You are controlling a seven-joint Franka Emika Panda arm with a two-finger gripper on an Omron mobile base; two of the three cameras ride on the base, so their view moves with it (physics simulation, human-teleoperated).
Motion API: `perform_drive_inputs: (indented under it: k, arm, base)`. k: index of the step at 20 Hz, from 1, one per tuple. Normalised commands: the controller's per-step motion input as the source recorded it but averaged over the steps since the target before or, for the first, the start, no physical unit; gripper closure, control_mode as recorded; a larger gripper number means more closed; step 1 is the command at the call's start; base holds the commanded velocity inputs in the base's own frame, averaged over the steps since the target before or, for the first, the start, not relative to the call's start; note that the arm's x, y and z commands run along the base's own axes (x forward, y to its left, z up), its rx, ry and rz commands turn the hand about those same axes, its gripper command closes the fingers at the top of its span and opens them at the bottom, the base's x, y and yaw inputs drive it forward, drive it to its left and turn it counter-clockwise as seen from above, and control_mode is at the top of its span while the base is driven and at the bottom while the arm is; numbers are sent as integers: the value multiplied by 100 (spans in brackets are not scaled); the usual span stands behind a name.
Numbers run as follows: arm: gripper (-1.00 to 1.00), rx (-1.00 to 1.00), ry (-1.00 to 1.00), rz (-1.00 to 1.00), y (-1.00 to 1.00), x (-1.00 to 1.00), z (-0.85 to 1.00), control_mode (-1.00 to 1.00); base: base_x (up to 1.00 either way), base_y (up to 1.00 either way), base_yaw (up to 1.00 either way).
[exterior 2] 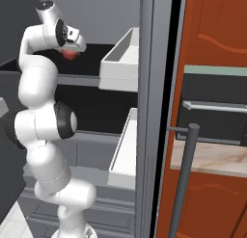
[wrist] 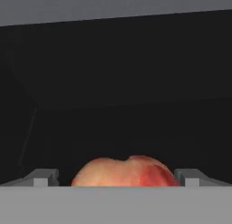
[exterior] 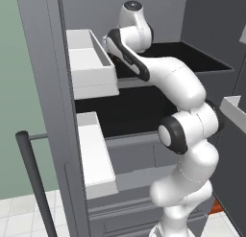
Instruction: Pick the peach and tangerine from the fridge and place them inside the tupperware on the counter.
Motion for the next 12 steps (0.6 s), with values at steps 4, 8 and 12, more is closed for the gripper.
perform_drive_inputs:
  k: [4, 8, 12]
  arm:
    - [100, -7, 0, -8, 4, -37, -99, -100]
    - [100, -3, 0, -8, -1, -15, -82, -100]
    - [100, -1, -9, -3, -1, 0, -66, -100]
  base:
    - [0, 0, 0]
    - [0, 0, 0]
    - [0, 0, 0]
